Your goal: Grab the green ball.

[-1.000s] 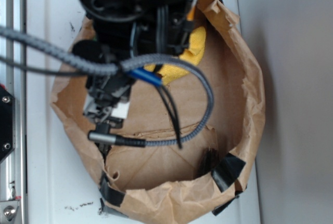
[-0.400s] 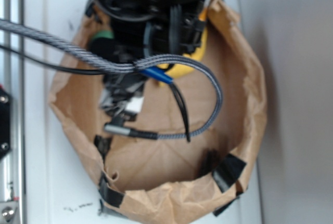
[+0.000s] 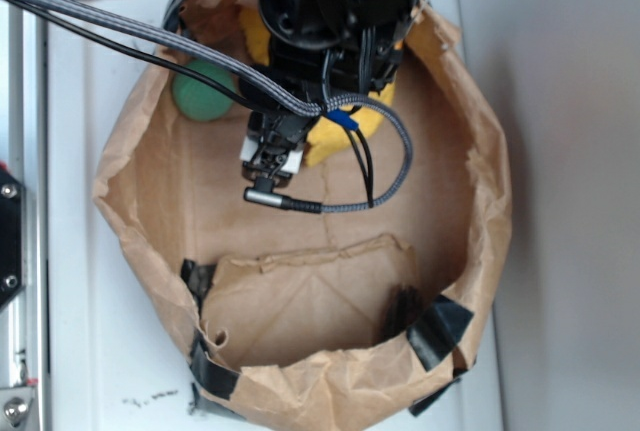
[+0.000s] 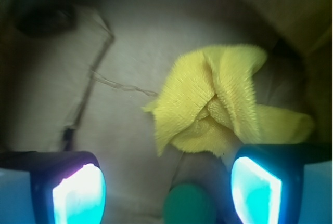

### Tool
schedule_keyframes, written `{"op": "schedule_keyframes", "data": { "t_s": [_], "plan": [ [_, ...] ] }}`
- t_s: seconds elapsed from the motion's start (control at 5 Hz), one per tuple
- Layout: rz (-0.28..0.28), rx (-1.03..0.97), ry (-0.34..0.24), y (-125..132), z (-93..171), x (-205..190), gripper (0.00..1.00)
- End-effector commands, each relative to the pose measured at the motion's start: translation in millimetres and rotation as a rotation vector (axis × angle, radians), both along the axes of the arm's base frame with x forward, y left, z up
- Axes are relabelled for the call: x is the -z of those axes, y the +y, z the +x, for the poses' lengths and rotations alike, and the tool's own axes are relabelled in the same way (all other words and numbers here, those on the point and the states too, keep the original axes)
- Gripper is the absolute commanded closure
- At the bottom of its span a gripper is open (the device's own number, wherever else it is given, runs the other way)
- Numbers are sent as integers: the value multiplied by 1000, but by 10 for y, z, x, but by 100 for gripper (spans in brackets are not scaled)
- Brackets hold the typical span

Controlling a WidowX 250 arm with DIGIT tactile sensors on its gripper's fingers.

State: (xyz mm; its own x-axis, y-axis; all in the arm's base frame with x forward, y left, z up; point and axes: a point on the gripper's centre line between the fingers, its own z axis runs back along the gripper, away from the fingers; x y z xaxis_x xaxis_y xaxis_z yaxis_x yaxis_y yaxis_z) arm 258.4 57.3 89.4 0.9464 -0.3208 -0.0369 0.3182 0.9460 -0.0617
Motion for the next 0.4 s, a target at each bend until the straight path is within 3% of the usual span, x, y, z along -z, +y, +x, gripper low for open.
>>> {"op": "schedule_keyframes", "data": {
  "t_s": [0.0,0.2],
  "plan": [
    [47,64,22,10,-314,239,0],
    [67,81,43,74,-378,388,0]
  ]
}}
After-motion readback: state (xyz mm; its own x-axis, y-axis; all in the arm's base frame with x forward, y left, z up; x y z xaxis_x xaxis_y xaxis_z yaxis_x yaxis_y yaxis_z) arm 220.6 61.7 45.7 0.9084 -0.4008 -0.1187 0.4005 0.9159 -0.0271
